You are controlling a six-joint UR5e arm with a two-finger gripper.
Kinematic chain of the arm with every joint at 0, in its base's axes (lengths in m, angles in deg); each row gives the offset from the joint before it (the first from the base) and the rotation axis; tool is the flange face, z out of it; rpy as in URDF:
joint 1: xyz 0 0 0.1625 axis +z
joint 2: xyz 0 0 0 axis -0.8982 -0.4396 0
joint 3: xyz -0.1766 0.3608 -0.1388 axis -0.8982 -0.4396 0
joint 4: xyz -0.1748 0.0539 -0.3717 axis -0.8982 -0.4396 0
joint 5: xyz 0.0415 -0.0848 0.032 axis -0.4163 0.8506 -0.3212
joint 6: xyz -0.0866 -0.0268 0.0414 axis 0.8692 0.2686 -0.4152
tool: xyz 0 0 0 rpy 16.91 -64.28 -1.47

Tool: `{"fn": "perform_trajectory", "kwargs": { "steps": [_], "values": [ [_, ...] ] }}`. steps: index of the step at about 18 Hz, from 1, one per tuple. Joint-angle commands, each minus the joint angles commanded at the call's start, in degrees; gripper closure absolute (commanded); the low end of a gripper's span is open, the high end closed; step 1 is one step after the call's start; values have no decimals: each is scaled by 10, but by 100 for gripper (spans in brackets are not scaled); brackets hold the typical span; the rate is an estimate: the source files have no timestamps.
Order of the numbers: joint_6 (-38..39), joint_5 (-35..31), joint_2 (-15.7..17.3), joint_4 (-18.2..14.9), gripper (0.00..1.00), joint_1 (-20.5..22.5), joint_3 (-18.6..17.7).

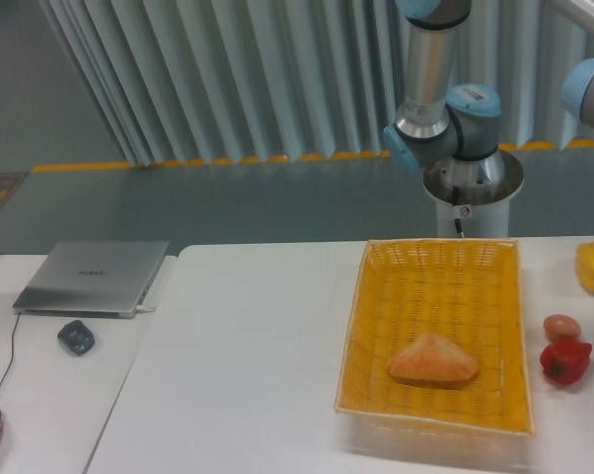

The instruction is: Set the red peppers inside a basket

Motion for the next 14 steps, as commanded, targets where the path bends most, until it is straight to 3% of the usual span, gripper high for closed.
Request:
{"fn": "perform_trajectory", "kwargs": {
  "steps": [10, 14],
  "values": [
    [2, 25, 4, 0, 0, -2, -4],
    [19, 47, 4, 6, 0, 2, -22]
  ]
}}
